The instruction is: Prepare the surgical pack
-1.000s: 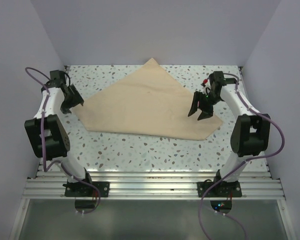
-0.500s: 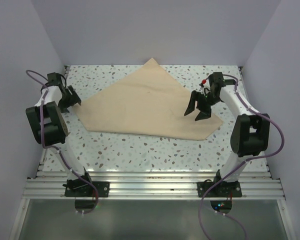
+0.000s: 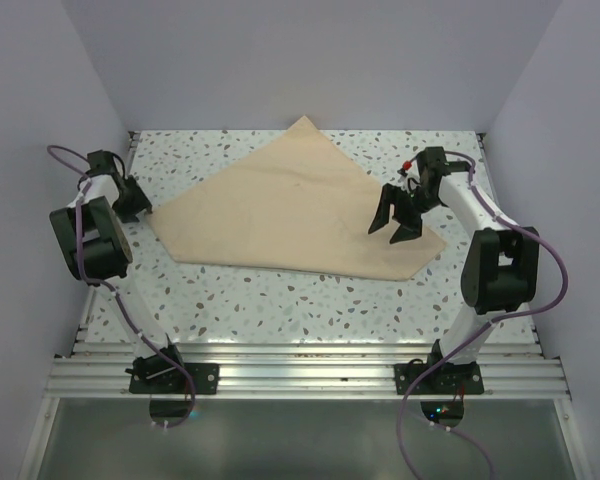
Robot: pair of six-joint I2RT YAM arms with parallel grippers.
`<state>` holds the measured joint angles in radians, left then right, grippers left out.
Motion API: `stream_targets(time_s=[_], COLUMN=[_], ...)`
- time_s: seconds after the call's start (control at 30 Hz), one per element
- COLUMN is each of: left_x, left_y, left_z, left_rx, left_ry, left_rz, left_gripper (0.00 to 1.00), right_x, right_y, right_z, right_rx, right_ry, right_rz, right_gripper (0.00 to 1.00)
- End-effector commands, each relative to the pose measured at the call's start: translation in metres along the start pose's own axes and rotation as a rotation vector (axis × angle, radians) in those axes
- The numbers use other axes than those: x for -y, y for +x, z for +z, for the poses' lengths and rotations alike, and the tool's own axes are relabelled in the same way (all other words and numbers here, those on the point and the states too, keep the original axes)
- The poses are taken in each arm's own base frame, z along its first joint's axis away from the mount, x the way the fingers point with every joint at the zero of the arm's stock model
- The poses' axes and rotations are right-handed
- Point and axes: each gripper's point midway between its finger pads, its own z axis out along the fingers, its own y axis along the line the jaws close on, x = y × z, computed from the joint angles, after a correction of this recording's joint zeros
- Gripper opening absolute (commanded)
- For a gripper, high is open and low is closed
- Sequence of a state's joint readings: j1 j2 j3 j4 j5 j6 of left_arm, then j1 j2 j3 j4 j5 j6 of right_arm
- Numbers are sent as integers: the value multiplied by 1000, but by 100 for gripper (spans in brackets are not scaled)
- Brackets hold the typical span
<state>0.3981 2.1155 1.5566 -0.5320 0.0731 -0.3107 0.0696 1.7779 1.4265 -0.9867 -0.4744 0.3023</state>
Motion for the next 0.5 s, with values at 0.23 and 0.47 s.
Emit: stream_targets(time_s=[0.23, 0.47], left_x=[9, 5], left_y=[37, 50], left_z=[14, 0], left_rx=[-105, -126], left_ry=[97, 72], left_rz=[-14, -7], left_gripper=[49, 47], right_x=[-16, -14], right_y=[-9, -8], right_z=[-20, -18], right_rx=[65, 62], right_ry=[-41, -42], right_rz=[-35, -29], right_gripper=[71, 72])
